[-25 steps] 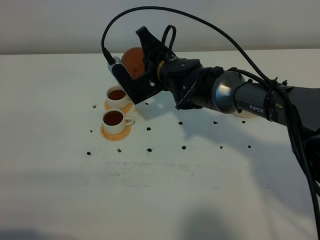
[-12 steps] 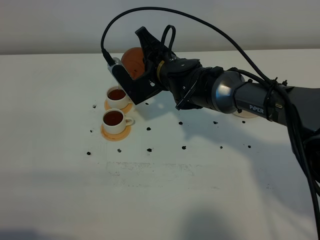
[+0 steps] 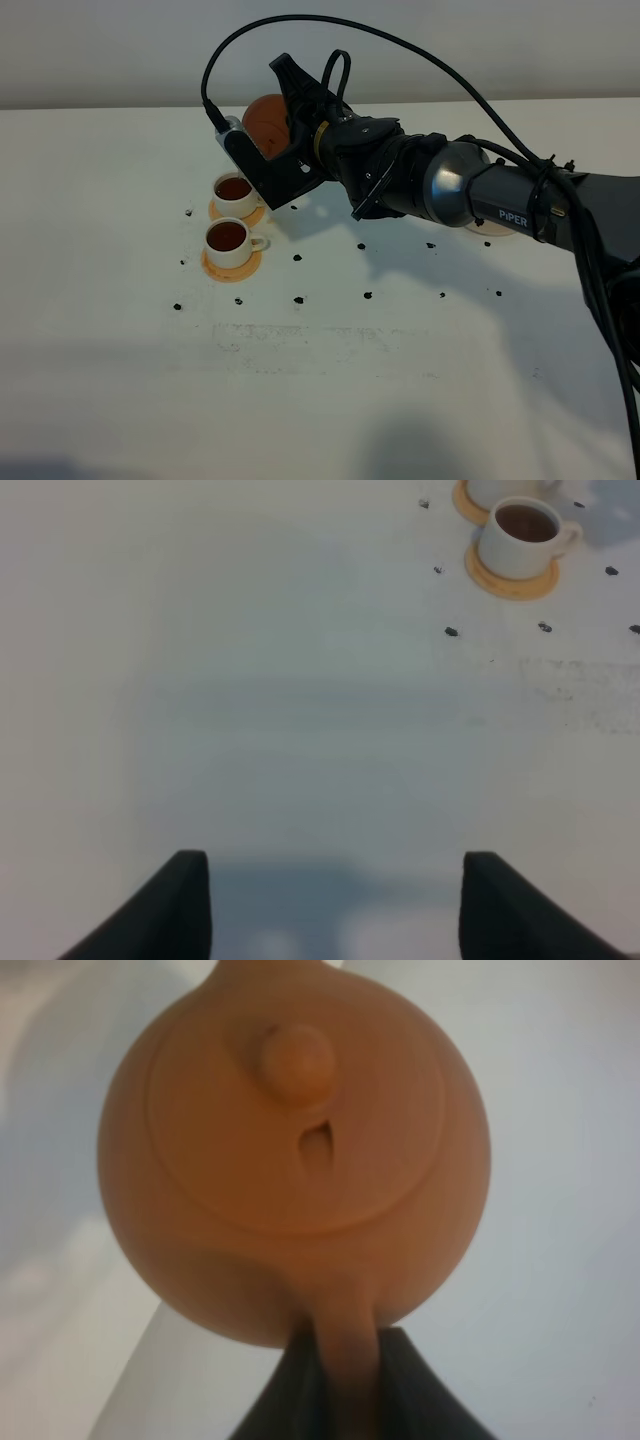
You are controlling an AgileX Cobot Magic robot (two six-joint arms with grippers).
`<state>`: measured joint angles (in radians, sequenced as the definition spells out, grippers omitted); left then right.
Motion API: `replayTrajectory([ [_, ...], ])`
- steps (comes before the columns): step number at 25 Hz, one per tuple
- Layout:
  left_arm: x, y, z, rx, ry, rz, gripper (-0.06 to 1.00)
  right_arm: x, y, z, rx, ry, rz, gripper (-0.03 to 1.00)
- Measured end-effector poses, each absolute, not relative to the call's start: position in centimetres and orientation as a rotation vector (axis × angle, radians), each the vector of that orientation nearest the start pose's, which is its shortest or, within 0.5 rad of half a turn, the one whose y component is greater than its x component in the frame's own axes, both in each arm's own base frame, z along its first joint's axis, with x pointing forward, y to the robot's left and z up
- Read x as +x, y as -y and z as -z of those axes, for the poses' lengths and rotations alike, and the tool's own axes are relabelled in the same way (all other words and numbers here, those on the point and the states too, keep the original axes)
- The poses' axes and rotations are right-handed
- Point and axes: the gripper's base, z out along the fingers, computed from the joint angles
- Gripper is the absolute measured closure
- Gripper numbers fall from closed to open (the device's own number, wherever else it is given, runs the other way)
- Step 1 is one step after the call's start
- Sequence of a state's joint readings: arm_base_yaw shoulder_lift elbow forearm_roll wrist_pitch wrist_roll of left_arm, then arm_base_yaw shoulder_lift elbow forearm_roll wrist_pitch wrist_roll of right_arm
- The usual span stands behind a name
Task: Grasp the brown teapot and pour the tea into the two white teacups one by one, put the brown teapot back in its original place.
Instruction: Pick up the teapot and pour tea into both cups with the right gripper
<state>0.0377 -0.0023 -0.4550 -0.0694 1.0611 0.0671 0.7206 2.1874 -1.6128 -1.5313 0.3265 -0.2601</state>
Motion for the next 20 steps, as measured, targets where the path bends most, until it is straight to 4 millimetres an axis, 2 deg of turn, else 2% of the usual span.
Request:
replayTrajectory([
  [9, -0.02, 0.55, -26.48, 0.032, -2.085, 0.02, 0.42, 39.67, -30.94, -19.16, -2.011, -0.885, 0.967, 0.85],
  [20, -0.02, 0.55, -26.48, 0.032, -2.085, 0.02, 0.42, 39.36, -30.97, -18.66, -1.94, -1.075, 0.809, 0.85],
])
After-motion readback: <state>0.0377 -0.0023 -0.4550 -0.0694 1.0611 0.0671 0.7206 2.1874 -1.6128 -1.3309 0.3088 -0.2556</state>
